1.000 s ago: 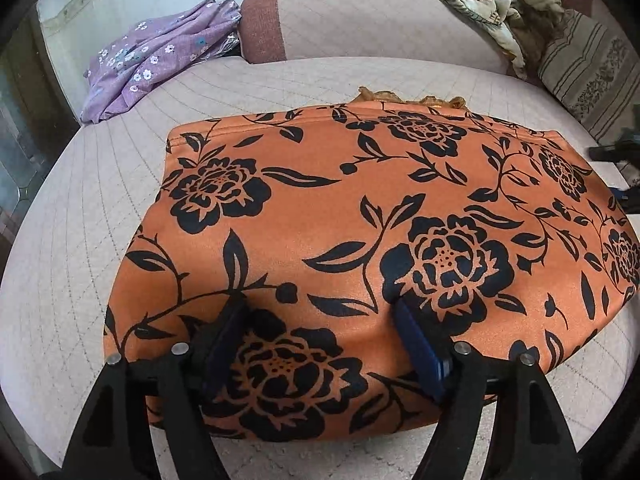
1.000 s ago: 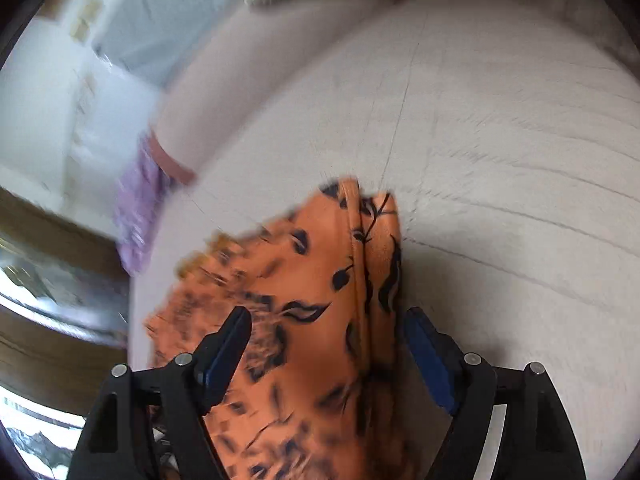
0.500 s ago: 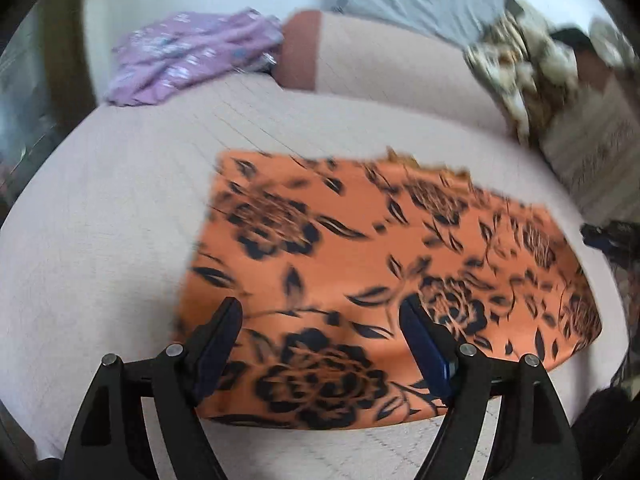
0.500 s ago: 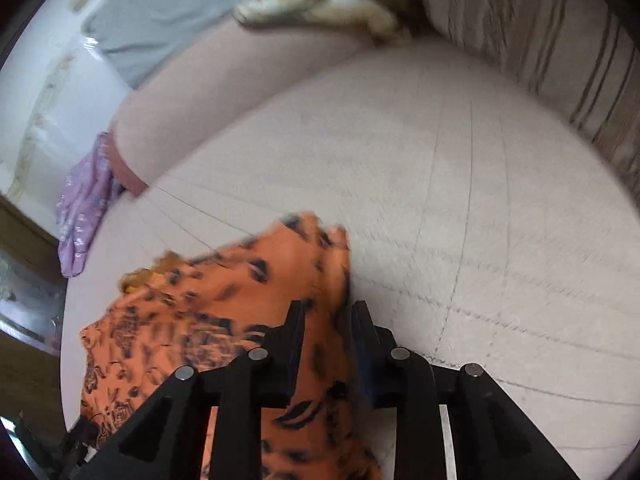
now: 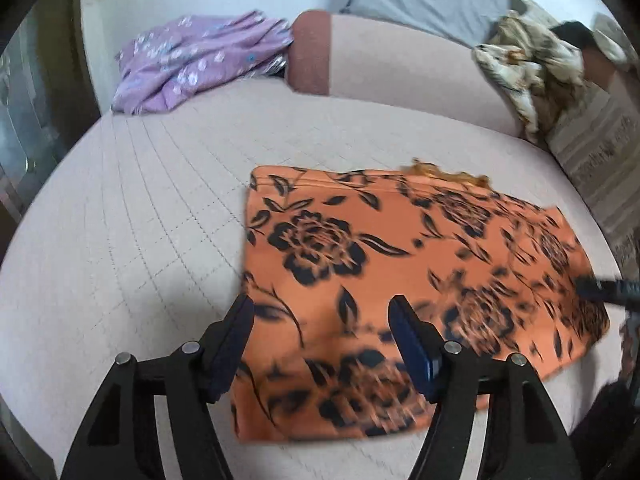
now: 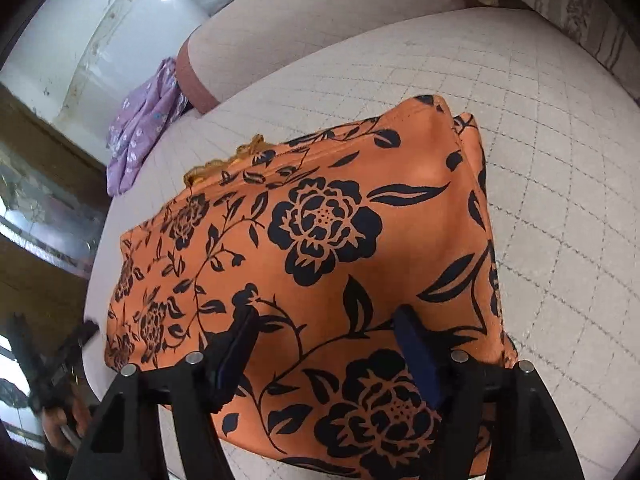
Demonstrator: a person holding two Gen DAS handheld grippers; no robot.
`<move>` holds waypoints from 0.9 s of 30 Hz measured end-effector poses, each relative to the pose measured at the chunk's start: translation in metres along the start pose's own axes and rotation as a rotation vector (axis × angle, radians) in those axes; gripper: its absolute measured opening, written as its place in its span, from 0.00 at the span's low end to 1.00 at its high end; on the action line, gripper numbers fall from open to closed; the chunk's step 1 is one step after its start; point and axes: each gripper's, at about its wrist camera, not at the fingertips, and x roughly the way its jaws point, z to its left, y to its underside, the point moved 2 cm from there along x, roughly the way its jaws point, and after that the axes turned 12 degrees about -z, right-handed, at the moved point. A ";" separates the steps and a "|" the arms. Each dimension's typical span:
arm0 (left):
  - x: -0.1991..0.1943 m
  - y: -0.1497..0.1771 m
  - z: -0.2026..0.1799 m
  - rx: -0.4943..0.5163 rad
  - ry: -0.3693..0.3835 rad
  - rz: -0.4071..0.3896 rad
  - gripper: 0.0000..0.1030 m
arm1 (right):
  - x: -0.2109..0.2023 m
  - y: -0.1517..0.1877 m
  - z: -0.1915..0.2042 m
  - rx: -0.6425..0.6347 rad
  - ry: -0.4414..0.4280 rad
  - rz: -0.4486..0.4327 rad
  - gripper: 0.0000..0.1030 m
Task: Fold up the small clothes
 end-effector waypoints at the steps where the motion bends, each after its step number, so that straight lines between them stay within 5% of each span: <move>1: 0.018 0.005 0.004 0.004 -0.028 0.058 0.69 | 0.002 0.000 -0.004 0.010 -0.010 0.005 0.71; 3: 0.049 0.022 0.012 0.008 -0.085 0.163 0.73 | 0.001 0.003 -0.013 0.049 -0.045 -0.008 0.69; 4: 0.045 0.020 0.015 -0.015 -0.084 0.102 0.73 | -0.001 0.005 -0.016 0.070 -0.062 -0.016 0.69; 8: 0.037 0.014 0.008 0.019 -0.098 0.110 0.73 | -0.019 0.000 -0.026 0.171 -0.091 -0.012 0.68; 10: 0.037 0.014 0.003 0.039 -0.111 0.117 0.73 | -0.023 -0.014 -0.013 0.138 -0.060 -0.038 0.69; 15: 0.037 0.014 -0.001 0.020 -0.125 0.125 0.73 | -0.014 -0.055 0.001 0.109 -0.145 -0.097 0.73; 18: 0.038 0.015 0.006 0.010 -0.128 0.133 0.73 | 0.030 -0.058 -0.037 0.163 -0.010 -0.003 0.70; 21: 0.036 0.015 0.007 0.016 -0.134 0.134 0.73 | 0.023 -0.062 -0.062 0.329 -0.060 -0.067 0.70; 23: 0.038 0.016 0.006 0.028 -0.137 0.135 0.73 | 0.006 -0.068 -0.043 0.270 -0.043 -0.100 0.71; 27: 0.036 0.016 0.006 0.023 -0.143 0.139 0.73 | -0.002 -0.062 -0.014 0.156 -0.146 -0.112 0.78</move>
